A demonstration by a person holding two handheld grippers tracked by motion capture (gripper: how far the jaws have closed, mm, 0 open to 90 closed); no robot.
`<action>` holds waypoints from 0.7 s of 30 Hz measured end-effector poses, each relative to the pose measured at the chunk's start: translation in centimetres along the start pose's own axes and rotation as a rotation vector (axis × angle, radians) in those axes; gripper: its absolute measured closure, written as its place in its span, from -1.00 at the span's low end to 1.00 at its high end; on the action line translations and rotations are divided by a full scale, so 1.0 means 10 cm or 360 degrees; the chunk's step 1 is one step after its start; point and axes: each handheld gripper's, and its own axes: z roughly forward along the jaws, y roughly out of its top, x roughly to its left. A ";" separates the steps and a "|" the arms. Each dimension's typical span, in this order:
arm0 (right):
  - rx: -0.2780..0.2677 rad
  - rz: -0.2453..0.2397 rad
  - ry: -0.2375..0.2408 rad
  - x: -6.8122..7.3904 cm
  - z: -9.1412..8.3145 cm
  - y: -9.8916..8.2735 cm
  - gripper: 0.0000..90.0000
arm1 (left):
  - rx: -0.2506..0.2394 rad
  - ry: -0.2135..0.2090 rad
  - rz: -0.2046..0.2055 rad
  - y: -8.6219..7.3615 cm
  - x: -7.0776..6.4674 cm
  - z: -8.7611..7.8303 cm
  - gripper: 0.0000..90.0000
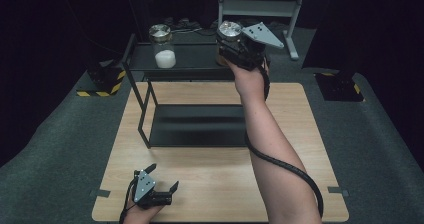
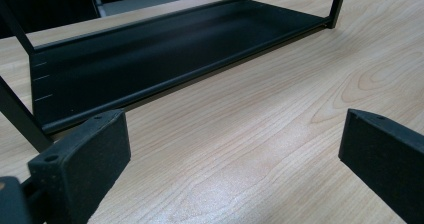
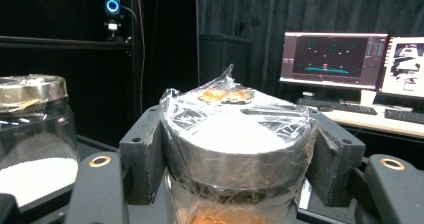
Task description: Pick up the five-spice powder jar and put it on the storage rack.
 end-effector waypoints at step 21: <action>-0.0016 0.0030 -0.0007 0.02 0.14 -0.07 -0.26 | -0.0011 -0.0013 -0.0009 -0.01 0.02 -0.01 -0.99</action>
